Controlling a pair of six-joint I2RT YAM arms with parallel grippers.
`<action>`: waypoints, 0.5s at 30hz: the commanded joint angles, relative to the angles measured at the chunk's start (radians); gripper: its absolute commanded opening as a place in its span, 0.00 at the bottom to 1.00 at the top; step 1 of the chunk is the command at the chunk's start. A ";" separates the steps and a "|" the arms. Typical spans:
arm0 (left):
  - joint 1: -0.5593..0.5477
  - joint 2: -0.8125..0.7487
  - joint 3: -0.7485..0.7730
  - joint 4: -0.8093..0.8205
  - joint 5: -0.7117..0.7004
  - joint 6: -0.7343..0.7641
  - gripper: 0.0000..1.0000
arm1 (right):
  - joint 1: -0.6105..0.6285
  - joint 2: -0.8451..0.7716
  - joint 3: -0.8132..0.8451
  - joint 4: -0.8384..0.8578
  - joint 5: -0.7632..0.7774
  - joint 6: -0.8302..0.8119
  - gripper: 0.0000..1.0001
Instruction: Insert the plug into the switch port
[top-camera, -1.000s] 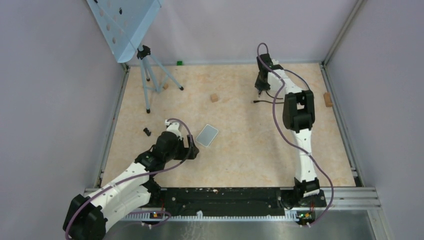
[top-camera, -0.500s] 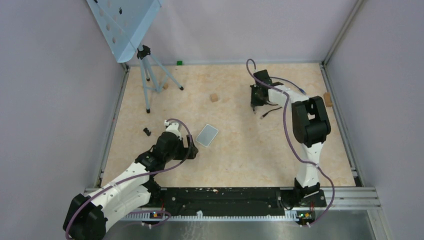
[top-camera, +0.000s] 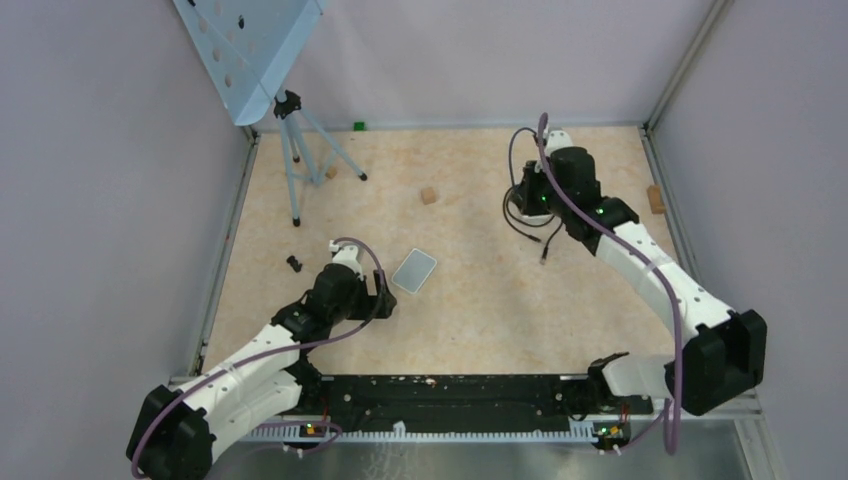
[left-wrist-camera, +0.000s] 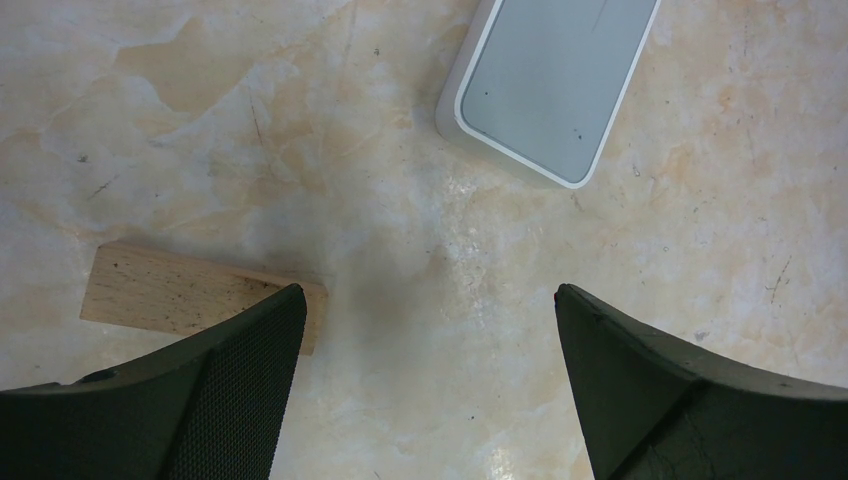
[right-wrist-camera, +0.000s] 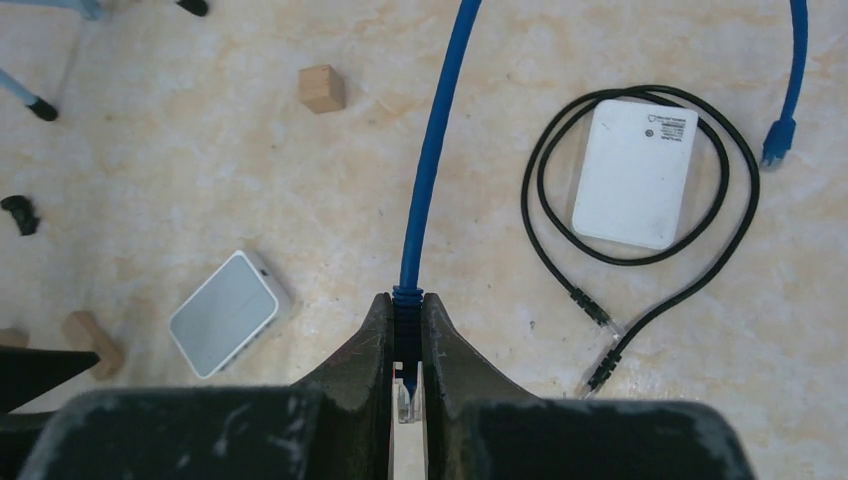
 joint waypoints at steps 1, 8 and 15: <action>-0.005 0.005 0.001 0.046 -0.001 -0.001 0.99 | 0.002 -0.087 -0.041 -0.050 -0.111 -0.002 0.00; -0.004 -0.008 0.022 0.013 0.039 -0.026 0.99 | 0.163 -0.303 -0.092 -0.153 -0.041 -0.054 0.00; -0.004 -0.100 0.050 -0.019 0.108 -0.144 0.99 | 0.201 -0.576 -0.227 0.038 -0.181 -0.244 0.00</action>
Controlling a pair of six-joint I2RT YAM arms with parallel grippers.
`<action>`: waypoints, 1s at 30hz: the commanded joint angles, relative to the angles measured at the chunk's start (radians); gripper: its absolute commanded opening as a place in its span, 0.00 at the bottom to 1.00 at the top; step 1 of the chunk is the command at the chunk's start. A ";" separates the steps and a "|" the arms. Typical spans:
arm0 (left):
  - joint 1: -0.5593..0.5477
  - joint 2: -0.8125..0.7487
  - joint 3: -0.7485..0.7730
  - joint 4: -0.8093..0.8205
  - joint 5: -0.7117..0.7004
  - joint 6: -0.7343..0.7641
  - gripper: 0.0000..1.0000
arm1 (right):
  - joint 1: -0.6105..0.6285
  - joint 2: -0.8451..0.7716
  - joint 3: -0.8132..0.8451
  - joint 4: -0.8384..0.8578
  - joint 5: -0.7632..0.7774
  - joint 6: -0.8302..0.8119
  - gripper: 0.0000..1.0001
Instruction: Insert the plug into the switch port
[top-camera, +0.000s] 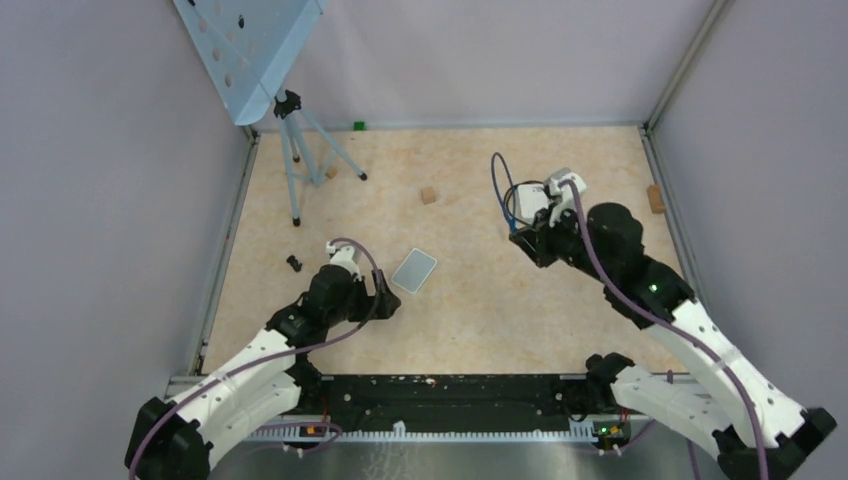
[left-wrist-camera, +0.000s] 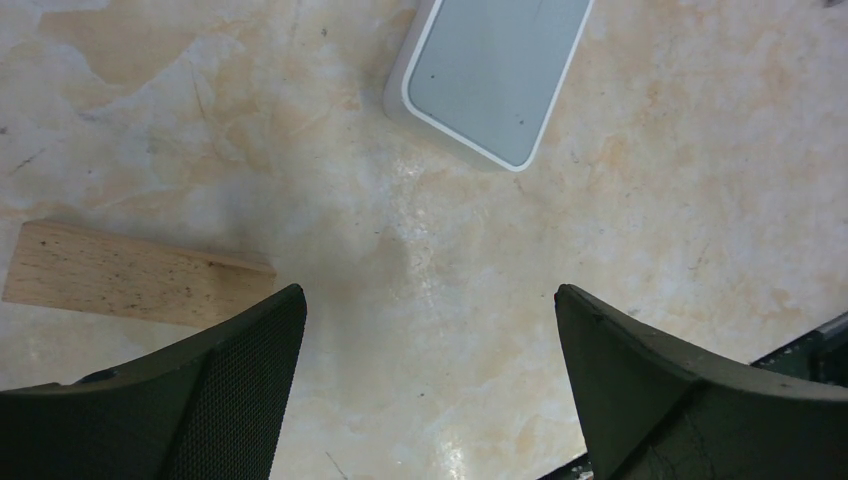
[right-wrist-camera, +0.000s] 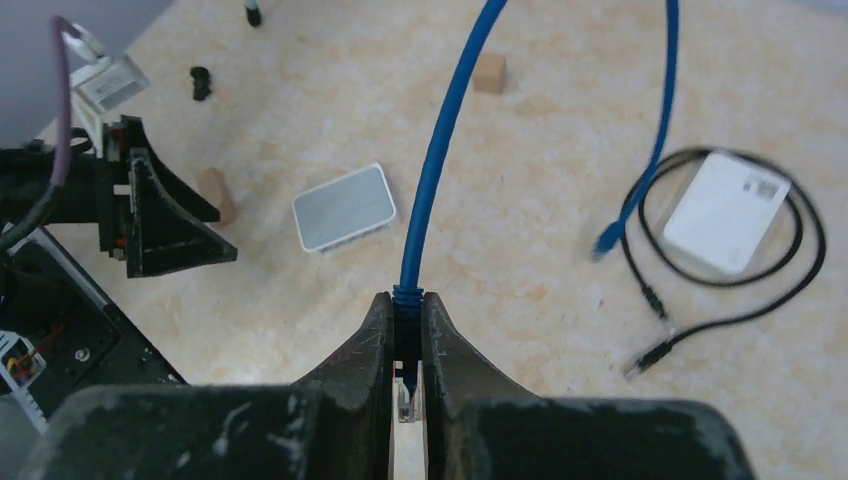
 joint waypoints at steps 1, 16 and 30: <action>-0.005 -0.082 0.056 0.000 0.050 -0.096 0.99 | 0.005 -0.166 -0.081 0.199 -0.124 -0.180 0.00; -0.005 -0.402 0.375 -0.487 -0.313 -0.234 0.99 | 0.214 -0.073 -0.054 -0.137 -0.424 -1.057 0.05; -0.005 -0.373 0.453 -0.540 -0.351 -0.206 0.99 | 0.215 -0.157 -0.147 0.220 0.492 -0.562 0.61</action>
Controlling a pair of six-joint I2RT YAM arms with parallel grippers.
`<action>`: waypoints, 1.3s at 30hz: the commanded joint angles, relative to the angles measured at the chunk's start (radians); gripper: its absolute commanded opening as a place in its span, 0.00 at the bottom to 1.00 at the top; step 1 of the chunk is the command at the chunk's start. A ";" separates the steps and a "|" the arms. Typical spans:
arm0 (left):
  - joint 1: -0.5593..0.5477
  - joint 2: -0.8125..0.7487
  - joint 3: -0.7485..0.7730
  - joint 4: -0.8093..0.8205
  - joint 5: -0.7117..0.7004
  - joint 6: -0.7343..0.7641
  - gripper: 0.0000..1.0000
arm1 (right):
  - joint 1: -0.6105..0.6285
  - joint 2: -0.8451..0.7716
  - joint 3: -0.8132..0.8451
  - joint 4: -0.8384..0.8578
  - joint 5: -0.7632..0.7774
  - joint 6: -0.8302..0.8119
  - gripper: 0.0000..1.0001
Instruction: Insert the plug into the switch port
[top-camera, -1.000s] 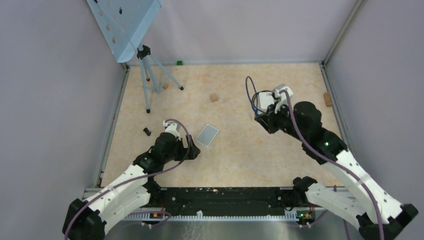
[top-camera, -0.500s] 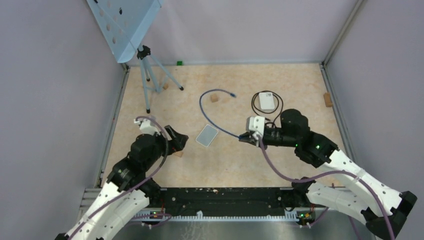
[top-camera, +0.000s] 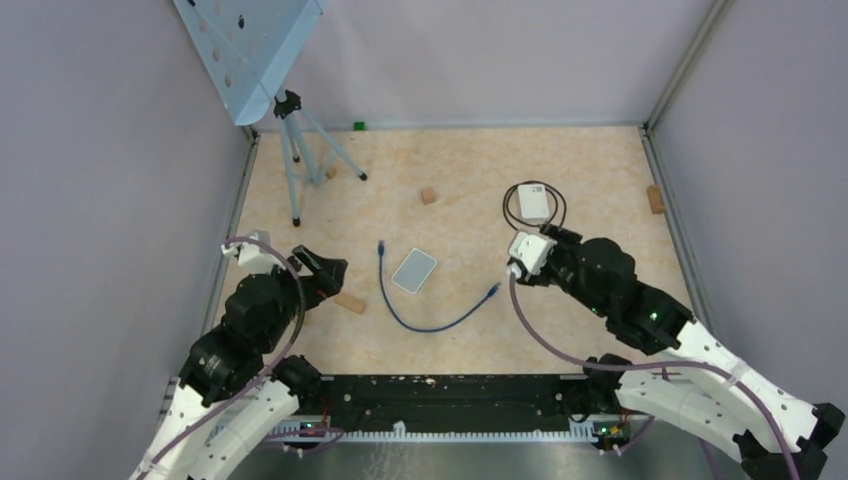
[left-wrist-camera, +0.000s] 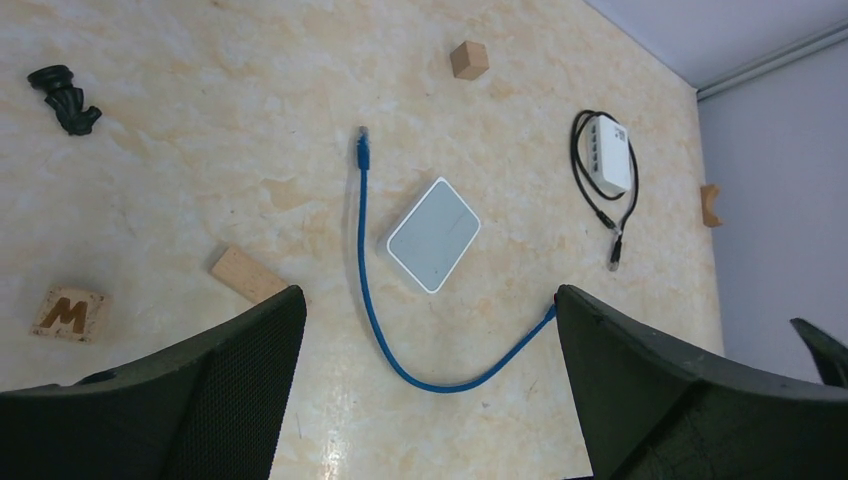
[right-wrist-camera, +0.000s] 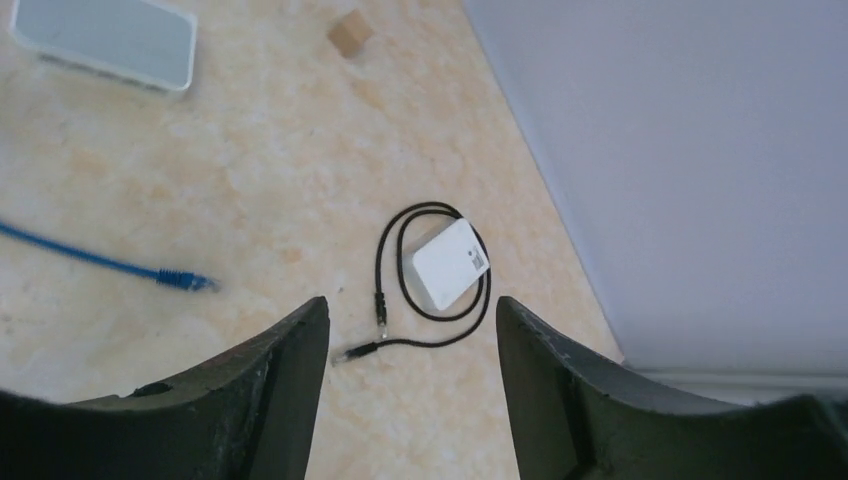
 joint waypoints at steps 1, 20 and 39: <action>-0.003 0.048 -0.022 0.020 0.009 0.017 0.99 | 0.007 0.106 0.064 0.201 0.327 0.535 0.60; -0.003 0.136 0.140 -0.109 0.009 0.030 0.99 | 0.082 0.861 0.545 0.148 0.015 1.605 0.72; -0.003 0.173 0.154 -0.082 0.056 0.082 0.99 | 0.159 1.545 1.011 0.076 0.006 1.667 0.49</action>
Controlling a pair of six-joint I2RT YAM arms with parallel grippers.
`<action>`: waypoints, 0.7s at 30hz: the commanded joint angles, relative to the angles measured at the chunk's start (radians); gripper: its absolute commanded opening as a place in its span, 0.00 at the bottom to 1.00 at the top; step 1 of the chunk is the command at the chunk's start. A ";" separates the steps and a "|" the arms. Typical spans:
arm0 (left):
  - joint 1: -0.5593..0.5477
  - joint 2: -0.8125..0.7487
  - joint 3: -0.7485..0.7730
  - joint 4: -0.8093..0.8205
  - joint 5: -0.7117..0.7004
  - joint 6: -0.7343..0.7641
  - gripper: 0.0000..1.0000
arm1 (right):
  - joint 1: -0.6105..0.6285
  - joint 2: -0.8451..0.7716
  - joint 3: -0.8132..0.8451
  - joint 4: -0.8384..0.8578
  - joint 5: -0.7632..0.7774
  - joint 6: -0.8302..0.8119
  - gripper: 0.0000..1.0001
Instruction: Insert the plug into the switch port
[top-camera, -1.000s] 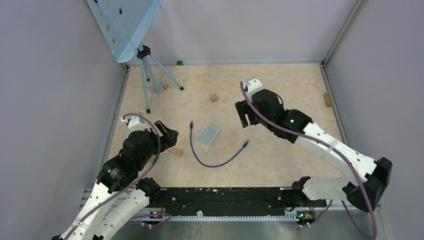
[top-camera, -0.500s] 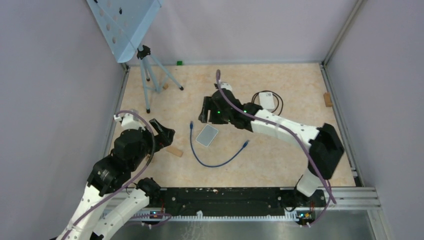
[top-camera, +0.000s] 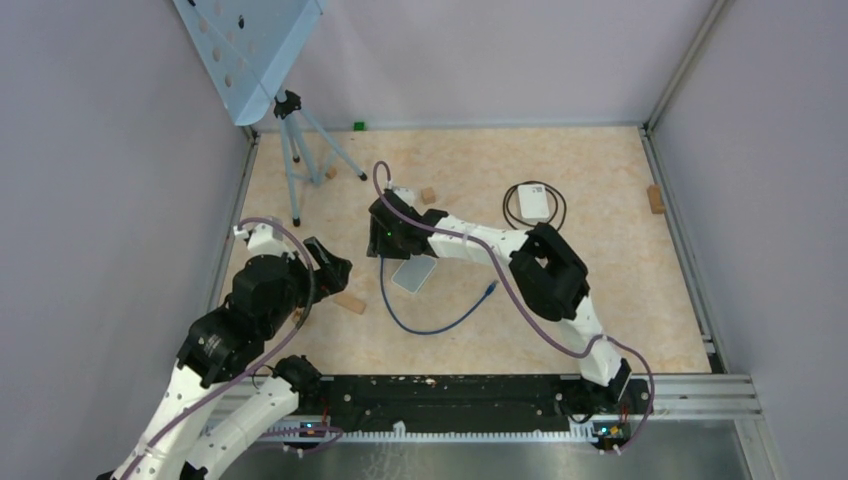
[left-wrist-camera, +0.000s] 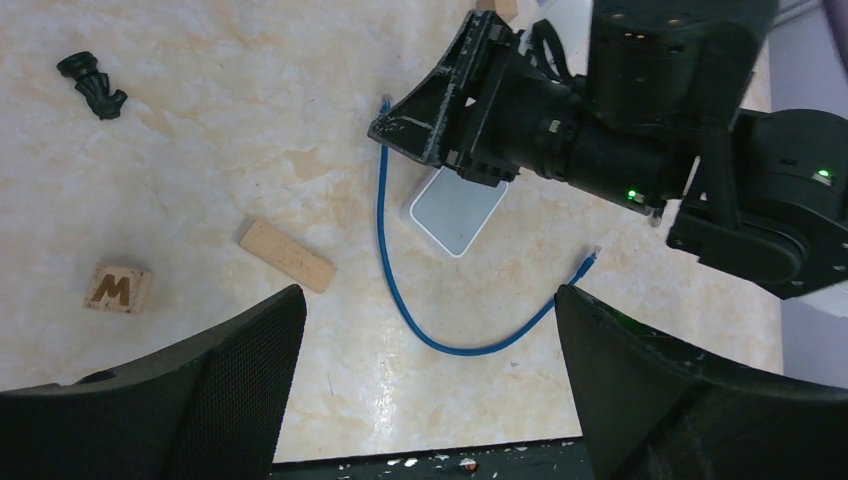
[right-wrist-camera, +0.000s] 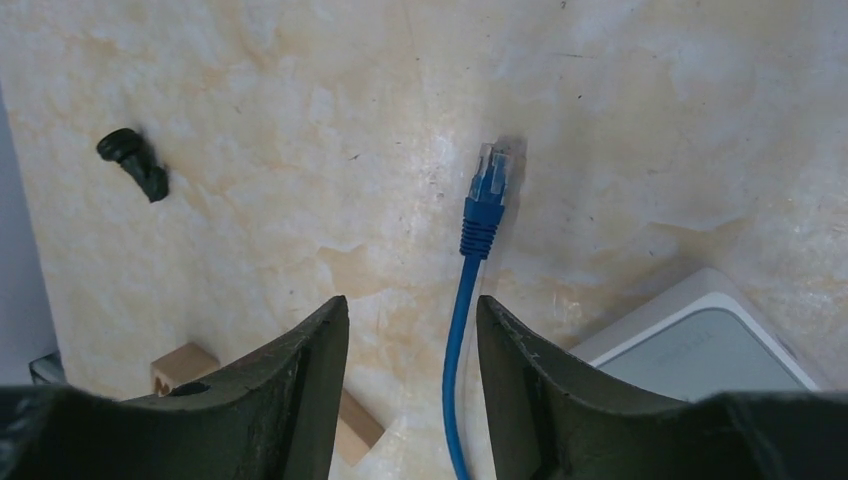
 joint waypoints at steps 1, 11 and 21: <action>-0.003 0.014 0.022 0.036 0.018 0.027 0.99 | 0.015 0.053 0.088 -0.049 0.021 -0.001 0.48; -0.003 0.006 0.001 0.049 0.012 0.037 0.99 | 0.038 0.168 0.154 -0.095 -0.005 -0.025 0.40; -0.003 -0.021 0.000 0.025 -0.005 0.042 0.99 | 0.038 0.086 0.050 -0.031 0.053 -0.041 0.00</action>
